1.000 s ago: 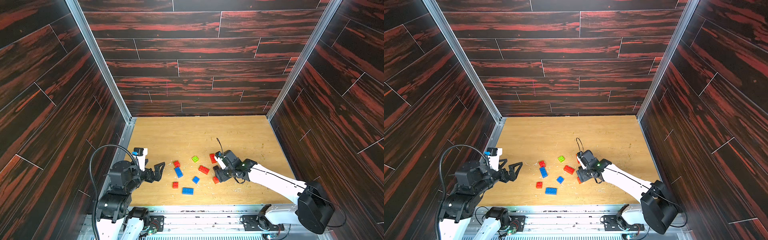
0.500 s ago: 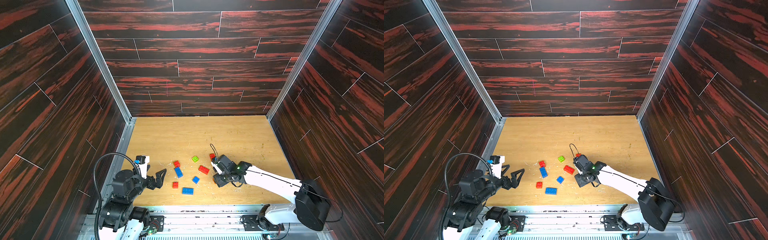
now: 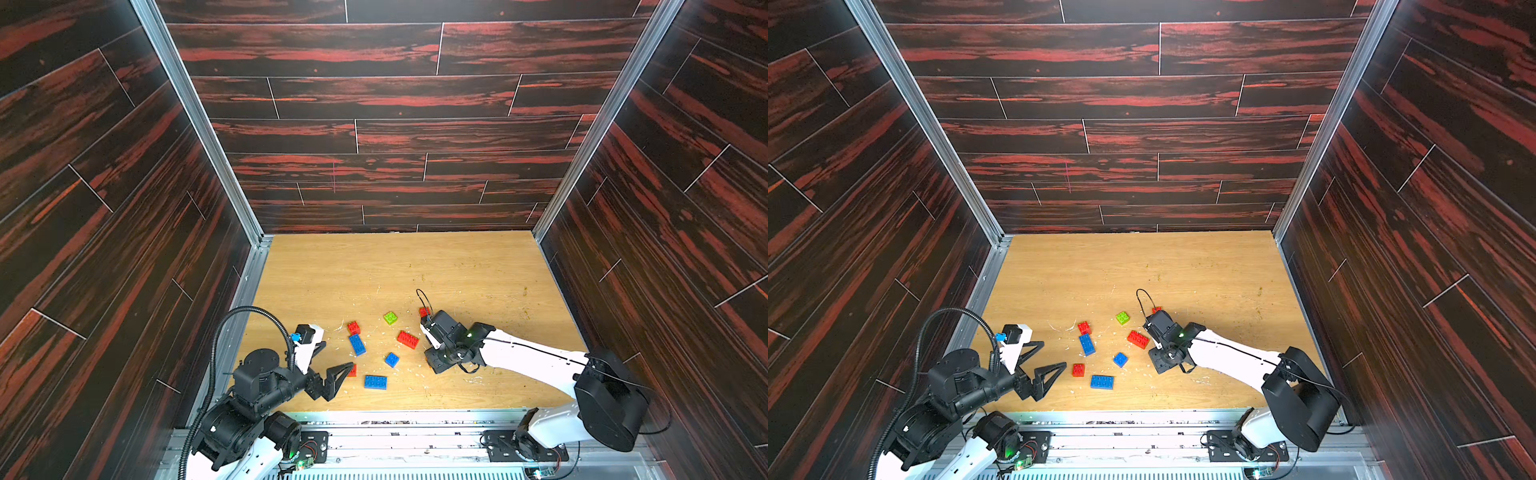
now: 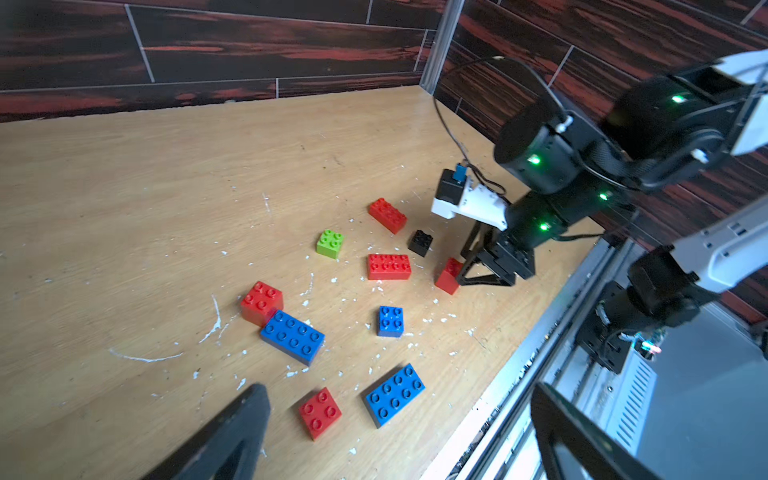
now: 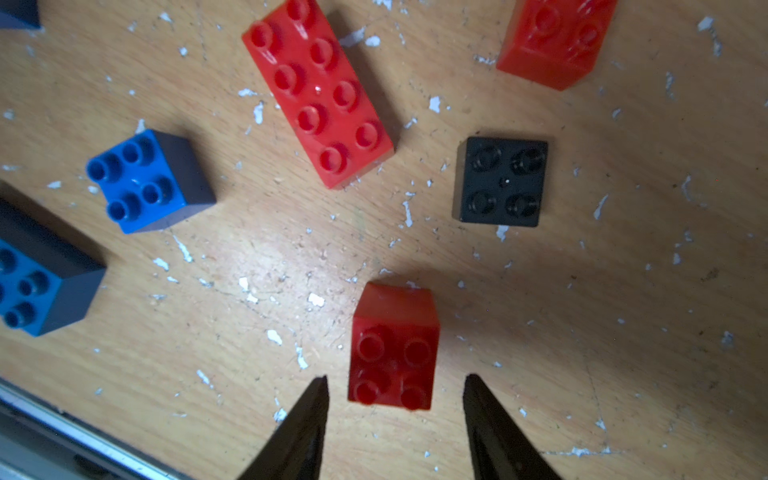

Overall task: Assemble the letter f with lego
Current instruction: Pick up the lego brick from the center of the board.

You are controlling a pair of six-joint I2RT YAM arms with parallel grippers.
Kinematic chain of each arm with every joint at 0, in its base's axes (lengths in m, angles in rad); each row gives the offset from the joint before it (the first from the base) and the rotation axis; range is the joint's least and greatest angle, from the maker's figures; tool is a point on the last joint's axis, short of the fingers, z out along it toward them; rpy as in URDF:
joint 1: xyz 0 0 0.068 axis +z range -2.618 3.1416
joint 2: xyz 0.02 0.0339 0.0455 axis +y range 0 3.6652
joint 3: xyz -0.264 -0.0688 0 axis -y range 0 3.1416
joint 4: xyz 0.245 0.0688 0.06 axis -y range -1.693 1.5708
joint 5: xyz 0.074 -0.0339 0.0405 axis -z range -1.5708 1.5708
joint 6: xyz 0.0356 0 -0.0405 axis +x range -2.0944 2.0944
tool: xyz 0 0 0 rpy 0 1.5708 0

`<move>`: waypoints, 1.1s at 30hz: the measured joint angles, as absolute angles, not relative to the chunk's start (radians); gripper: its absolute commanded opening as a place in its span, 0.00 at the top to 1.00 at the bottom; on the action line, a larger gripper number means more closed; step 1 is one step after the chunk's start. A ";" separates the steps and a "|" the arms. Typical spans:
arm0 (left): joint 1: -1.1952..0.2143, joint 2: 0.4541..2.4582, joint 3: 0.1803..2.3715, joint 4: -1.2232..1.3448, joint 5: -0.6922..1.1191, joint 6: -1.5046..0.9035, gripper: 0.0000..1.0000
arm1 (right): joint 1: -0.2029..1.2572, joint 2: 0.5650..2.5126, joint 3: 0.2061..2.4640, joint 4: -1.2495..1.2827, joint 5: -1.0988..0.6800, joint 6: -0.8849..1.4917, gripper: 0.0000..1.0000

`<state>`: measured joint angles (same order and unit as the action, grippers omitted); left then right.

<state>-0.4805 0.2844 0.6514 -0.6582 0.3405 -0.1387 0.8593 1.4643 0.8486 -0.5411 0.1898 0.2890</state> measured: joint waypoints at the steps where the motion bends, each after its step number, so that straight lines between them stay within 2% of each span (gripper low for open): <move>1: -0.490 0.274 0.651 -0.658 0.340 -0.137 0.00 | 0.859 1.468 0.849 -0.538 0.191 0.289 0.49; 10: -0.550 0.218 0.629 -0.651 0.312 -0.108 0.00 | 0.859 1.485 0.849 -0.528 0.194 0.299 0.53; 14: -0.556 0.228 0.628 -0.650 0.310 -0.102 0.00 | 0.859 1.485 0.849 -0.519 0.194 0.305 0.61; 25: -0.562 0.228 0.626 -0.650 0.296 -0.101 0.00 | 0.859 1.492 0.849 -0.502 0.180 0.303 0.65; 30: -0.566 0.228 0.624 -0.650 0.294 -0.101 0.00 | 0.859 1.500 0.855 -0.496 0.176 0.306 0.72; 33: -0.569 0.228 0.624 -0.650 0.291 -0.101 0.00 | 0.859 1.504 0.861 -0.495 0.175 0.306 0.73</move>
